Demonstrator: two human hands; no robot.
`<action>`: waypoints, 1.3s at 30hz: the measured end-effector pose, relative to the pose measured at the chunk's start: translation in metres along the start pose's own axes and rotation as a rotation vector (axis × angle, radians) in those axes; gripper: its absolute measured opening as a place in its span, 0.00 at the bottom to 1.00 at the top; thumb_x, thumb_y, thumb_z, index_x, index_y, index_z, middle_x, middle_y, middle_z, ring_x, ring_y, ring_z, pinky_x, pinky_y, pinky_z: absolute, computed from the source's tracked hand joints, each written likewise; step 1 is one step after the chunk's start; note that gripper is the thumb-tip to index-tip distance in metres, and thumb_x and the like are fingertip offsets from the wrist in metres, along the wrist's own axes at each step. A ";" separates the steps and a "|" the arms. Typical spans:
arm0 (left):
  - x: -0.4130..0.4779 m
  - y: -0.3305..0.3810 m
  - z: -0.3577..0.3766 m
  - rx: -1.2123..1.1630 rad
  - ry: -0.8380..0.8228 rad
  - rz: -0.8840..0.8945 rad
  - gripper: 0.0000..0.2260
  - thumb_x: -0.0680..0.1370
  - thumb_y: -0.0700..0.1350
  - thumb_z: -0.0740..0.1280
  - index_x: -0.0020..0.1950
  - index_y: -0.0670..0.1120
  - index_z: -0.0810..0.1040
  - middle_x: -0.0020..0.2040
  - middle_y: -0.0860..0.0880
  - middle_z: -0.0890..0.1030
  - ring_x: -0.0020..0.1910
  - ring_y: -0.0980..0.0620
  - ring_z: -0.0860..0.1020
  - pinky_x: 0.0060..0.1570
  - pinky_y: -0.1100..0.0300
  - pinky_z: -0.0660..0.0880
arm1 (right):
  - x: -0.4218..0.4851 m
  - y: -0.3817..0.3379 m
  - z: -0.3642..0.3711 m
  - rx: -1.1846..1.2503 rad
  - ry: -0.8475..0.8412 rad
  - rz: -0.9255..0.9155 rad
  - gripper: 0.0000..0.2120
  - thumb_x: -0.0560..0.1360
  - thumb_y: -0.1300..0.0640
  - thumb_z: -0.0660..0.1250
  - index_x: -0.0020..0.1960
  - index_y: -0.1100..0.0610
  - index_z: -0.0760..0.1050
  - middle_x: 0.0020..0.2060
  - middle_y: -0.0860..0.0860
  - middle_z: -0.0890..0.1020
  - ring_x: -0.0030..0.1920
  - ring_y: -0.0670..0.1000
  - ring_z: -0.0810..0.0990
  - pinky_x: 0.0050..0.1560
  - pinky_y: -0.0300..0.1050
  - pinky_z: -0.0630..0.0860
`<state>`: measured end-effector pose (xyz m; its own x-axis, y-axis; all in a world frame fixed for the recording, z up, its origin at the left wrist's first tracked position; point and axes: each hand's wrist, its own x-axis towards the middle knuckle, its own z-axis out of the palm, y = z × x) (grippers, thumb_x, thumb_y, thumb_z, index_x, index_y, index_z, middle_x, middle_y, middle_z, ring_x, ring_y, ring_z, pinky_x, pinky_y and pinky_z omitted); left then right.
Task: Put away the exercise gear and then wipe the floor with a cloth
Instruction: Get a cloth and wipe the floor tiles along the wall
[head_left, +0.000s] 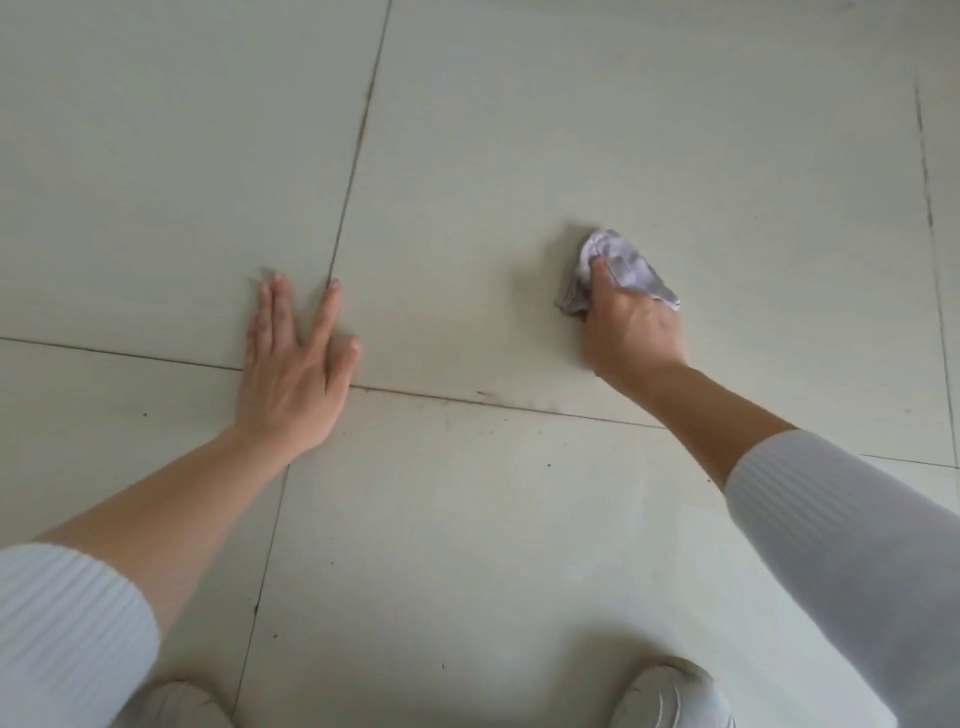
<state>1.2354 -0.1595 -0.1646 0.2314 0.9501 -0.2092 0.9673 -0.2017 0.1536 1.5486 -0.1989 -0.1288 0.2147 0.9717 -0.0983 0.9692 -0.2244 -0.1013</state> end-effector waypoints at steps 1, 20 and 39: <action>-0.001 -0.007 -0.002 0.003 -0.015 -0.023 0.29 0.78 0.64 0.40 0.78 0.56 0.44 0.78 0.38 0.42 0.77 0.42 0.41 0.75 0.47 0.44 | 0.004 -0.007 0.003 0.008 0.003 0.068 0.28 0.76 0.66 0.55 0.75 0.61 0.56 0.57 0.62 0.79 0.42 0.59 0.80 0.35 0.44 0.64; 0.004 -0.097 -0.027 0.124 -0.105 0.080 0.30 0.76 0.64 0.37 0.77 0.57 0.38 0.78 0.44 0.38 0.77 0.49 0.38 0.74 0.58 0.39 | 0.065 -0.102 0.009 -0.098 0.032 -0.385 0.30 0.76 0.63 0.59 0.76 0.62 0.54 0.53 0.61 0.80 0.44 0.60 0.82 0.35 0.46 0.66; 0.109 -0.134 -0.026 -0.115 0.258 0.030 0.24 0.81 0.50 0.46 0.76 0.47 0.61 0.77 0.40 0.56 0.77 0.44 0.53 0.75 0.50 0.51 | -0.040 -0.209 0.048 0.144 -0.296 -1.091 0.17 0.75 0.59 0.58 0.62 0.58 0.75 0.34 0.49 0.81 0.31 0.52 0.78 0.30 0.42 0.75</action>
<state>1.1285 -0.0227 -0.1829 0.2115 0.9762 0.0475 0.9389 -0.2164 0.2678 1.3312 -0.1946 -0.1515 -0.7895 0.6028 -0.1157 0.5947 0.7046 -0.3870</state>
